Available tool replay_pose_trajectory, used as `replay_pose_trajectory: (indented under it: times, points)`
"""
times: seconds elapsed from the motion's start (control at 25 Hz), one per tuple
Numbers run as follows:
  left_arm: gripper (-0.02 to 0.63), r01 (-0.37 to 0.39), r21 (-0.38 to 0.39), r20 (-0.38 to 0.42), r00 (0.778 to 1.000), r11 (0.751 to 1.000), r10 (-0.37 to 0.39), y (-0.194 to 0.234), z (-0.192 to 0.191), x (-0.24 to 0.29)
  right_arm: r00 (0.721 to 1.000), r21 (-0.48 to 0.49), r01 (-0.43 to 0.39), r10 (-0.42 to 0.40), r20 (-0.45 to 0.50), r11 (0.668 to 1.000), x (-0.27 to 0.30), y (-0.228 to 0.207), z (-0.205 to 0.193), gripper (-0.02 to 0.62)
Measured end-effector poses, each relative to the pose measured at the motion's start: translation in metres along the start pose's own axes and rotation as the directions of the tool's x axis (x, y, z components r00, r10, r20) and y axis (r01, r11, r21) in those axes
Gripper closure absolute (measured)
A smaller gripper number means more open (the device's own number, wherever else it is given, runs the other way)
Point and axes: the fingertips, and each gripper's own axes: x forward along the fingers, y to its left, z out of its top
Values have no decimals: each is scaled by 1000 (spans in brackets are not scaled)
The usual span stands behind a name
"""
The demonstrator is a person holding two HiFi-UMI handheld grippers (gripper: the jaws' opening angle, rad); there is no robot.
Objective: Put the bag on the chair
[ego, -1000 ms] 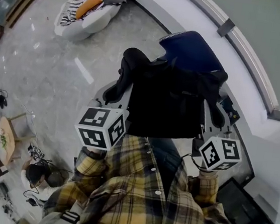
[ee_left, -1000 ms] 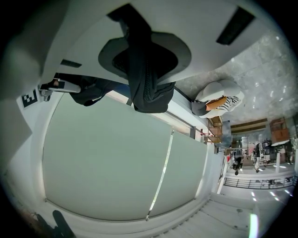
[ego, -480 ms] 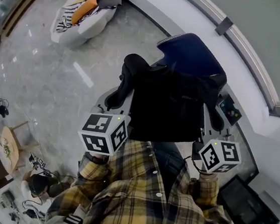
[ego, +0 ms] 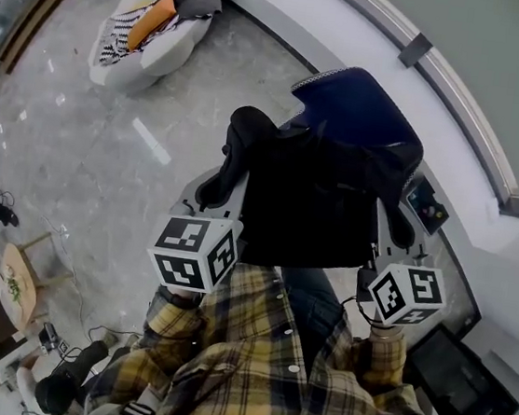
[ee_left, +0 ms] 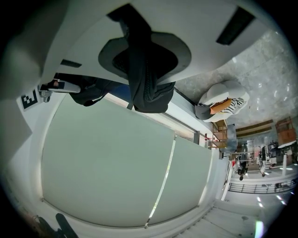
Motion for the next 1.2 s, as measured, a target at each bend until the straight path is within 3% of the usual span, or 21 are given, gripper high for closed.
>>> replay_pose_trajectory:
  times: [0.32, 0.8, 1.2]
  points:
    - [536, 9, 20, -58, 998, 1000, -8, 14, -18, 32, 998, -5, 30, -30, -60, 1000, 24, -9, -25, 558]
    - [535, 27, 60, -185, 983, 998, -15, 41, -87, 95, 978, -26, 77, -81, -190, 997, 79, -40, -109, 558]
    - [535, -2, 64, -234, 972, 998, 17, 67, -130, 143, 958, -37, 108, -114, -262, 993, 119, -57, -169, 558]
